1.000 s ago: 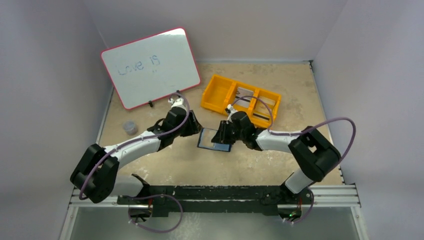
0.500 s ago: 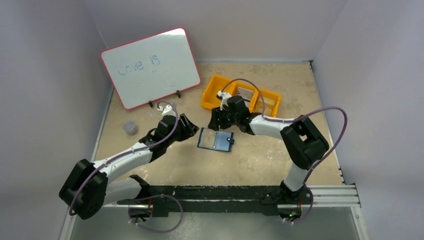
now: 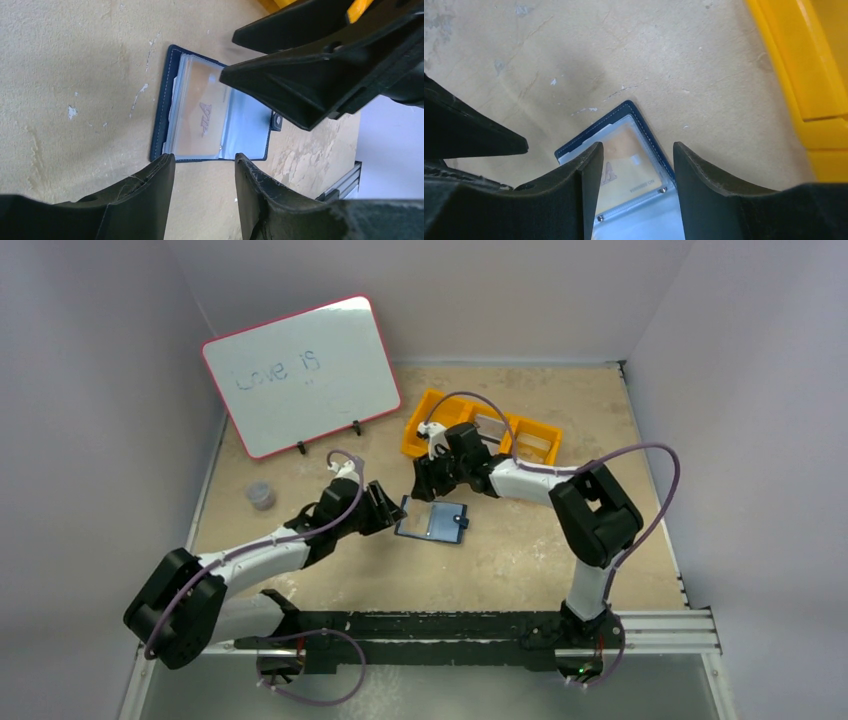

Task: Take the credit cards out of the card holder
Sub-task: Remove the credit card from the card holder.

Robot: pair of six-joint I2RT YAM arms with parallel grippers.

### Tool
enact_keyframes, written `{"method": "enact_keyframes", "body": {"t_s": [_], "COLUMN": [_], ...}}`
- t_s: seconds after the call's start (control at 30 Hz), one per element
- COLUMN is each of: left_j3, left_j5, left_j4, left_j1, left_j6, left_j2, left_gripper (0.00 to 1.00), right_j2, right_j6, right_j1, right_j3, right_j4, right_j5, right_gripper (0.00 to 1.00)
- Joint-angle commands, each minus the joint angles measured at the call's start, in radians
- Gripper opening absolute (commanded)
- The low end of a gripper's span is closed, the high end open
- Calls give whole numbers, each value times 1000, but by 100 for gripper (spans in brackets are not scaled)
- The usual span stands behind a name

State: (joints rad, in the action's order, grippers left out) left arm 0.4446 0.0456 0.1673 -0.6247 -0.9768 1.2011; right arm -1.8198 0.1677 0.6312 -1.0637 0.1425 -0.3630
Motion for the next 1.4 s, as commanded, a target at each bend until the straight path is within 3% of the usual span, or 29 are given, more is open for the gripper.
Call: {"method": "enact_keyframes", "body": {"t_s": [0.0, 0.27, 0.4, 0.77, 0.9, 0.97, 1.0, 1.13, 1.37], "left_j3": [-1, -2, -7, -6, -4, -3, -2, 0, 7], "left_j5": [-13, -51, -44, -50, -69, -87, -95, -130, -115], "left_j4": [44, 7, 23, 37, 26, 18, 14, 1, 20], "left_j1": [-11, -13, -16, -27, -27, -26, -27, -26, -28], "left_j6": [-2, -2, -8, -13, -7, -6, -5, 2, 5], "left_j2": [-21, -40, -17, 31, 16, 3, -4, -27, -4], "left_gripper": [47, 46, 46, 45, 45, 45, 45, 45, 45], "right_j2": [-47, -69, -72, -54, 27, 83, 118, 223, 261], "right_j6": [-58, -58, -41, 0, 44, 69, 93, 181, 325], "right_j1": [4, 4, 5, 3, 3, 2, 4, 5, 63], "right_j3": [-41, -42, -39, -15, 35, 67, 85, 181, 234], "right_j4": [-41, -30, -17, 35, 65, 73, 85, 69, 7], "right_j5": [-72, -132, -165, -270, -218, -117, -51, 110, 264], "right_gripper": [56, 49, 36, 18, 27, 32, 40, 49, 54]}}
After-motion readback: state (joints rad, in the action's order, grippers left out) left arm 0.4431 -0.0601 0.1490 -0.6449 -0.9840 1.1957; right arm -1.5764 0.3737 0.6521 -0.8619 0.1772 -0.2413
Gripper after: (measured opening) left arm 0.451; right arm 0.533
